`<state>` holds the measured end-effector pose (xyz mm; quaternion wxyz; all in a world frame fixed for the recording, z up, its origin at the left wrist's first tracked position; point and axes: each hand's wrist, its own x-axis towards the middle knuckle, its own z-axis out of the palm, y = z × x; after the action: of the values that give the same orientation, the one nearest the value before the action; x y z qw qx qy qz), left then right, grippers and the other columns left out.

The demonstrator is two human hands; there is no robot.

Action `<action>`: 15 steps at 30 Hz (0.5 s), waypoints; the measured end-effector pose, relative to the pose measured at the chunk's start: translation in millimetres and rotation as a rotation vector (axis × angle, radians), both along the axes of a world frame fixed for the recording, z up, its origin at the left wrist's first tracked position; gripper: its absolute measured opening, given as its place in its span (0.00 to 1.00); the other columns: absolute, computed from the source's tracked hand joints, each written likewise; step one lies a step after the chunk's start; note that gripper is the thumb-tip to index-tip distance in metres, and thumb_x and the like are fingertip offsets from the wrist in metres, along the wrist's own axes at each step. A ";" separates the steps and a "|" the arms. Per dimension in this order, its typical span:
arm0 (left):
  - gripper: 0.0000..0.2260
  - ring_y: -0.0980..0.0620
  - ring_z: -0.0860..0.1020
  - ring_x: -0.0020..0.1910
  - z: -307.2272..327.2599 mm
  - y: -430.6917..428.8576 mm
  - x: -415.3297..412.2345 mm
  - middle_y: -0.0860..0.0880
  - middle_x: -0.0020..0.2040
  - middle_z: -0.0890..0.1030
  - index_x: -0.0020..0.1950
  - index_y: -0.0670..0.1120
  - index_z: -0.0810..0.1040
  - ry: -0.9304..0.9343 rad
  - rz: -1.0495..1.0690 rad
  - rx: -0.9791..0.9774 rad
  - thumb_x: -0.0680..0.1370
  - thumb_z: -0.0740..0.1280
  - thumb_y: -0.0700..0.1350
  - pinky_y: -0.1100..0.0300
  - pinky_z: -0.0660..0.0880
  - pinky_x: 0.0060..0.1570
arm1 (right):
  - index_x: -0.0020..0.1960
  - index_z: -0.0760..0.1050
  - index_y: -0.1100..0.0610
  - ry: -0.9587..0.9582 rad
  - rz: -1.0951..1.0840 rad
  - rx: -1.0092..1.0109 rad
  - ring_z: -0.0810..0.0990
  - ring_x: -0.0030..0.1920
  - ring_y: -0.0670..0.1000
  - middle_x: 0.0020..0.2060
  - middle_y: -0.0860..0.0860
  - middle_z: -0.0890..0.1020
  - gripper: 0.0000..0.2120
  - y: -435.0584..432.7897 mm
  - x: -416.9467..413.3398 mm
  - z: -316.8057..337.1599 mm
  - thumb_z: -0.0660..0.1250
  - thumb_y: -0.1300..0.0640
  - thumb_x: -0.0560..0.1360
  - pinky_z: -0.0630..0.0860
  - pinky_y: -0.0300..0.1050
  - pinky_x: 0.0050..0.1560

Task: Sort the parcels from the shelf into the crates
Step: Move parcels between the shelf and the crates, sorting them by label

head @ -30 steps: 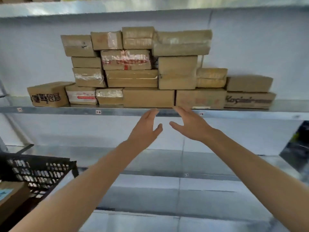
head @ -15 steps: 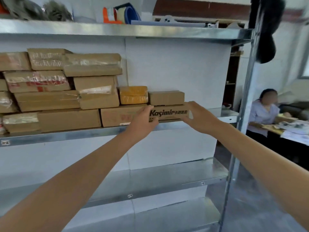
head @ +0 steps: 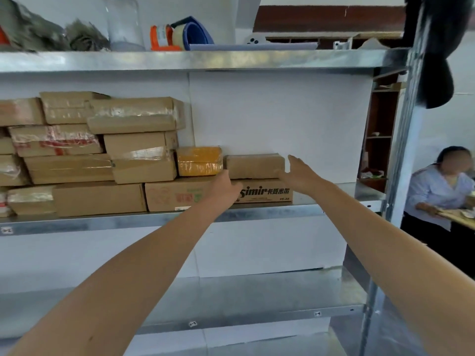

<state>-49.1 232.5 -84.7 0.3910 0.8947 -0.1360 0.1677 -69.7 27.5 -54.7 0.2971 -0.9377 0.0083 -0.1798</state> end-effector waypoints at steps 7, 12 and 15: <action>0.26 0.55 0.74 0.41 4.0 -21.1 26.3 0.48 0.54 0.77 0.77 0.41 0.60 0.061 0.048 -0.068 0.81 0.62 0.44 0.62 0.69 0.34 | 0.79 0.54 0.58 0.013 0.055 0.160 0.70 0.68 0.54 0.74 0.56 0.68 0.32 -3.9 38.0 -17.0 0.62 0.51 0.80 0.66 0.45 0.58; 0.27 0.50 0.76 0.53 -5.8 -34.3 45.5 0.45 0.64 0.75 0.77 0.41 0.60 0.133 0.090 -0.191 0.80 0.64 0.42 0.60 0.73 0.44 | 0.79 0.52 0.60 0.005 0.018 0.252 0.70 0.68 0.55 0.72 0.56 0.67 0.34 -6.6 62.2 -24.1 0.63 0.53 0.79 0.71 0.50 0.62; 0.32 0.44 0.68 0.71 -8.7 -40.5 52.2 0.44 0.77 0.64 0.80 0.43 0.56 0.119 0.119 -0.240 0.79 0.66 0.42 0.49 0.71 0.67 | 0.79 0.50 0.60 0.022 -0.008 0.346 0.69 0.69 0.57 0.73 0.57 0.65 0.36 -5.4 75.0 -25.3 0.64 0.52 0.78 0.71 0.56 0.67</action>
<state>3.2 192.1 -93.4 0.4920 0.8563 -0.0383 0.1524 5.4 22.1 -80.0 0.4533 -0.8744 0.0460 -0.1665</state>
